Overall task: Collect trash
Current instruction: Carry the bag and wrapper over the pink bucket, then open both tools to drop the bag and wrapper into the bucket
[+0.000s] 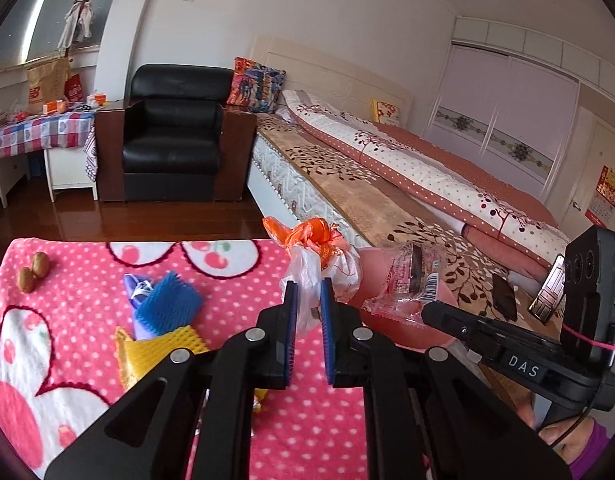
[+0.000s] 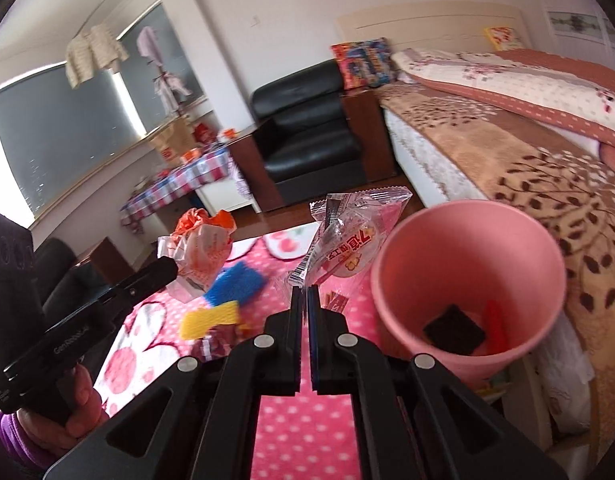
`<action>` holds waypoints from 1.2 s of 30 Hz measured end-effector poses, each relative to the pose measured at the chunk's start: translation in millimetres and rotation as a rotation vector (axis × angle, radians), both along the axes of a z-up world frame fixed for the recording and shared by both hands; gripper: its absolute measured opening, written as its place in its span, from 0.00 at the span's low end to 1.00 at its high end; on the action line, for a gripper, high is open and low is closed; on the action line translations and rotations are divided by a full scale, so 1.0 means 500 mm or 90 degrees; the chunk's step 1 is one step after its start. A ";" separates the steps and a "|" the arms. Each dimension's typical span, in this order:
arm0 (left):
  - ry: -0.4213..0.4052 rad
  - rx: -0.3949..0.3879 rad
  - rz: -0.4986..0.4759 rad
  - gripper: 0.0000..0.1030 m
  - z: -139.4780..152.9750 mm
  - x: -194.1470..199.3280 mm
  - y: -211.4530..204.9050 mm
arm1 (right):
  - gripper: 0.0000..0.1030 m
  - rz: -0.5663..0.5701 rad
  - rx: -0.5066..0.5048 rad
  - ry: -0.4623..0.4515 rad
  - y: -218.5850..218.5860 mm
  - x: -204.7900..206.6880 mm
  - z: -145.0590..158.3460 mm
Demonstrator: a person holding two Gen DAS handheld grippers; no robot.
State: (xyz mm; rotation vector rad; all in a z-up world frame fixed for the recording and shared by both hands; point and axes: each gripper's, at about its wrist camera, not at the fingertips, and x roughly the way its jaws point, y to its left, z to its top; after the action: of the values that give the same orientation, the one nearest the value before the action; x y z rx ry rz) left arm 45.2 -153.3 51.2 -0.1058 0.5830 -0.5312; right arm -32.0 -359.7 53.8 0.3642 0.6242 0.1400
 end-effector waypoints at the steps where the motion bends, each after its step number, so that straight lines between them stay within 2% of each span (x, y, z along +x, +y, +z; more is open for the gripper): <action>1: 0.001 0.004 -0.011 0.10 -0.005 0.005 -0.020 | 0.02 -0.010 0.000 0.005 -0.014 0.003 -0.007; 5: 0.012 0.015 -0.044 0.10 -0.022 0.021 -0.080 | 0.02 -0.047 -0.002 0.029 -0.075 0.014 -0.039; 14: 0.054 0.033 -0.105 0.11 -0.078 0.059 -0.194 | 0.03 -0.083 -0.016 0.075 -0.137 0.048 -0.097; 24: 0.079 0.062 -0.105 0.11 -0.122 0.095 -0.245 | 0.04 -0.090 -0.037 0.110 -0.149 0.089 -0.135; 27: 0.086 0.058 -0.102 0.15 -0.126 0.106 -0.252 | 0.05 -0.094 -0.048 0.114 -0.149 0.093 -0.141; 29: 0.098 0.051 -0.106 0.18 -0.129 0.113 -0.254 | 0.13 -0.096 -0.054 0.116 -0.151 0.095 -0.144; 31: 0.102 0.047 -0.107 0.33 -0.128 0.116 -0.254 | 0.22 -0.101 -0.063 0.115 -0.150 0.094 -0.144; 32: 0.103 0.043 -0.107 0.36 -0.127 0.116 -0.253 | 0.28 -0.104 -0.065 0.114 -0.150 0.094 -0.144; 36: 0.101 0.035 -0.108 0.38 -0.118 0.110 -0.247 | 0.31 -0.109 -0.063 0.110 -0.151 0.086 -0.141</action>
State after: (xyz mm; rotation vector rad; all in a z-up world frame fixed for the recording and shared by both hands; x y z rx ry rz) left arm 100.2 -276.6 -7.6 -0.0469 0.7656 -0.6742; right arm 10.9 -435.2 -16.6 0.3339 0.7649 -0.0874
